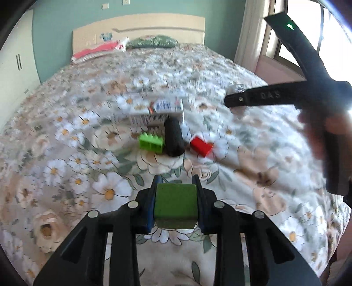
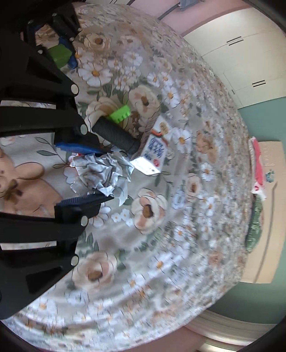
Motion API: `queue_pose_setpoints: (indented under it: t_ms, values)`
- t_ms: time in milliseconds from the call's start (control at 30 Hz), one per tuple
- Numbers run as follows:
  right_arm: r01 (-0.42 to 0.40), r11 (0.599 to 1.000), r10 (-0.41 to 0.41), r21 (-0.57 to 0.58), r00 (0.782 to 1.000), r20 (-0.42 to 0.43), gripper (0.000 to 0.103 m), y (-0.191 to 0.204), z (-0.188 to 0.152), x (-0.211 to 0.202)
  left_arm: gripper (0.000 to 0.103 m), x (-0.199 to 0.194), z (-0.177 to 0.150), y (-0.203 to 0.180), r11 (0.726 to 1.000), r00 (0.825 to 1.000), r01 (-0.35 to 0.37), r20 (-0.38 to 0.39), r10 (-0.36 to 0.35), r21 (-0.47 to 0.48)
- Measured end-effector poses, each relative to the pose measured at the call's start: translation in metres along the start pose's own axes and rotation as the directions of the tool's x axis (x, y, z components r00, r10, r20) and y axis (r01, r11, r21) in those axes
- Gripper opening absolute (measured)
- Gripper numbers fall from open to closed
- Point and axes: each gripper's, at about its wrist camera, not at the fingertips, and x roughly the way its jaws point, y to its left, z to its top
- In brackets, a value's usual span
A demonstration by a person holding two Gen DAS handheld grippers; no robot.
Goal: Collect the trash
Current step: 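Lift the green block and crumpled foil and carry both toward the bin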
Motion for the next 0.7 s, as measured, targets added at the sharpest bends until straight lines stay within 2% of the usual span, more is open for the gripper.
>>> queue_pose_setpoints:
  t_ms: [167, 367, 467, 700]
  values:
    - [0.018, 0.999, -0.016, -0.041, 0.998, 0.054, 0.034, 0.014, 0.004, -0.068, 0.032, -0.053, 0.014, -0.007, 0.999, 0.998, -0.044, 0.038, 0.043, 0.008]
    - [0.057, 0.992, -0.039, -0.111, 0.987, 0.158, 0.034, 0.04, 0.004, -0.185, 0.032, -0.147, 0.04, -0.024, 0.993, 0.984, -0.115, 0.139, 0.11, 0.029]
    - [0.076, 0.987, -0.045, -0.143, 0.976, 0.212, 0.034, 0.055, -0.004, -0.245, 0.032, -0.196, 0.048, -0.037, 0.988, 0.973, -0.15, 0.182, 0.142, 0.033]
    - [0.105, 0.973, -0.033, -0.206, 0.945, 0.324, 0.034, 0.09, -0.038, -0.37, 0.032, -0.318, 0.046, -0.078, 0.98, 0.93, -0.191, 0.331, 0.161, 0.059]
